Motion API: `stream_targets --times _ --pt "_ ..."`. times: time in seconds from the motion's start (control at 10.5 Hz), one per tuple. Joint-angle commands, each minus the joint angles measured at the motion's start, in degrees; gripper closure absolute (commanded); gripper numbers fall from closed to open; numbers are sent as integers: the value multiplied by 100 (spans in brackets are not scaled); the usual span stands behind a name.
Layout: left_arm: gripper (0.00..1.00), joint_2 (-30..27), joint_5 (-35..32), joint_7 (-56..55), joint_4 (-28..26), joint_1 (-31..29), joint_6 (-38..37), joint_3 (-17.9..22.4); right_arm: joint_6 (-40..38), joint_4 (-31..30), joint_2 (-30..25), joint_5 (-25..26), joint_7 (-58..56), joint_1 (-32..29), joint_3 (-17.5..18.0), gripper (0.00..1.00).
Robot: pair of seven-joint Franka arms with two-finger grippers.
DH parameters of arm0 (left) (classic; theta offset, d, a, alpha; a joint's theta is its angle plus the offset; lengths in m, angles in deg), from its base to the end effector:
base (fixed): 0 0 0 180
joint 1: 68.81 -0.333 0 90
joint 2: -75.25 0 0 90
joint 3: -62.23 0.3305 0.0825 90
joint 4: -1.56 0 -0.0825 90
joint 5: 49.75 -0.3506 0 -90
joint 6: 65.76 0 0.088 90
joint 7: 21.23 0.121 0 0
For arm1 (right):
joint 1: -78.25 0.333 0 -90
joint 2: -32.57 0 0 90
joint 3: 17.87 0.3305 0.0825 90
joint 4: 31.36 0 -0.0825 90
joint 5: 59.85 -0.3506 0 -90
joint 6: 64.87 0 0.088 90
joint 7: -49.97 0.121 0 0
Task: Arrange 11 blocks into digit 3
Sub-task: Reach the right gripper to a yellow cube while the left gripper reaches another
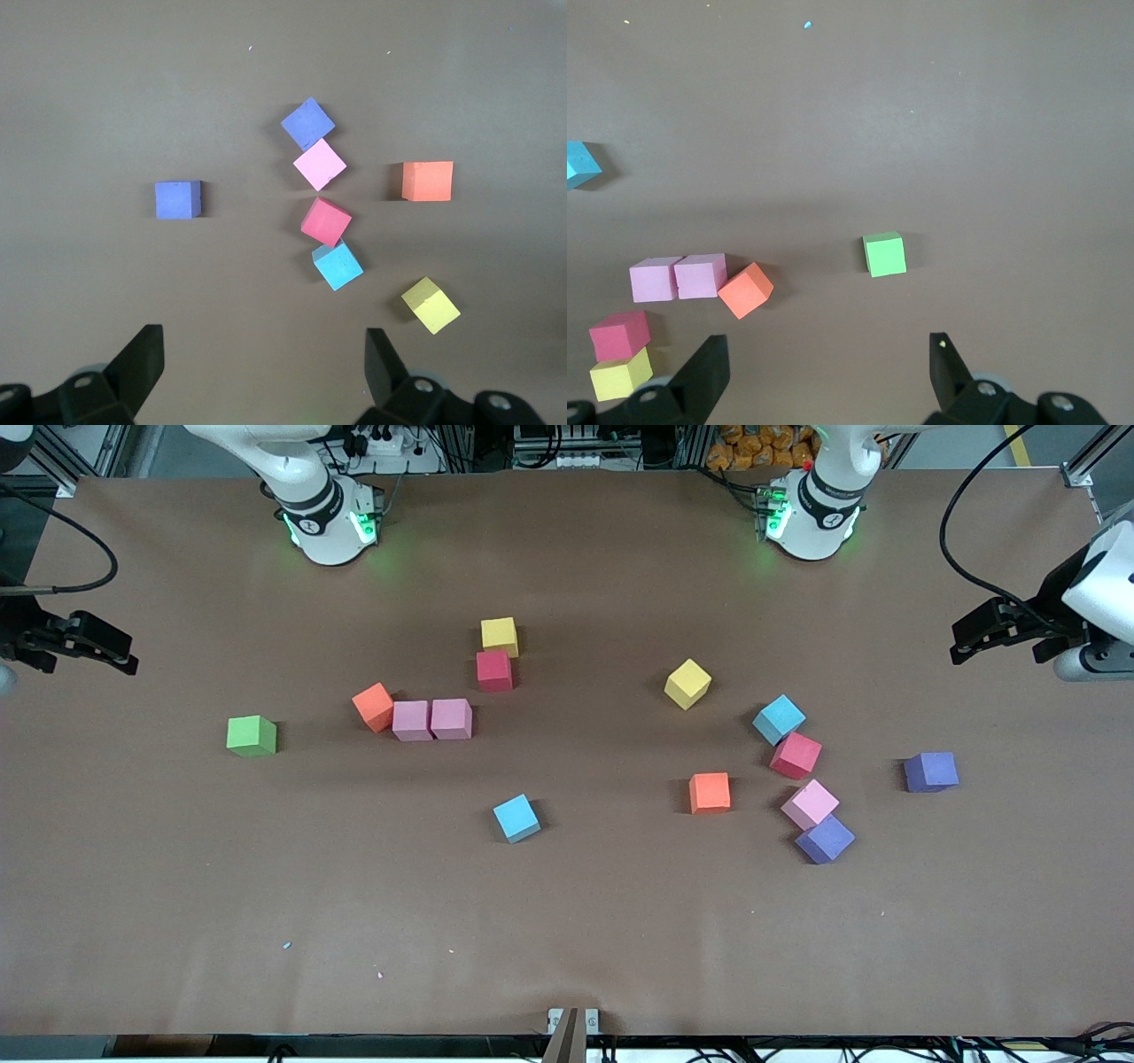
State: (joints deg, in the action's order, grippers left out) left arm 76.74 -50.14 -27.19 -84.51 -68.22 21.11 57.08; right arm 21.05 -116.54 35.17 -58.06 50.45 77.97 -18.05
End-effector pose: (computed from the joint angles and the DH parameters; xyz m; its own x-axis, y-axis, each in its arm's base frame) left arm 0.5219 -0.0509 0.6366 0.9999 0.0042 -0.0114 0.0042 -1.0000 -0.0057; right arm 0.5285 -0.0082 0.6317 0.9993 -0.0186 -0.0322 -0.0176 -0.9993 0.0316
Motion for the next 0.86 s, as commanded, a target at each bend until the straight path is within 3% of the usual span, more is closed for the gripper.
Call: stream_targets --times 0.0,0.48,0.76 --pt "0 -87 75 78 -6 -32 15 -12 21 -68 -6 -38 66 115 0 0" --pt "0 27 180 -44 -58 82 23 -467 152 -463 -23 -56 75 247 9 0" --pt "0 133 356 -1138 -504 108 503 -828 450 -893 21 -56 188 1045 0 0"
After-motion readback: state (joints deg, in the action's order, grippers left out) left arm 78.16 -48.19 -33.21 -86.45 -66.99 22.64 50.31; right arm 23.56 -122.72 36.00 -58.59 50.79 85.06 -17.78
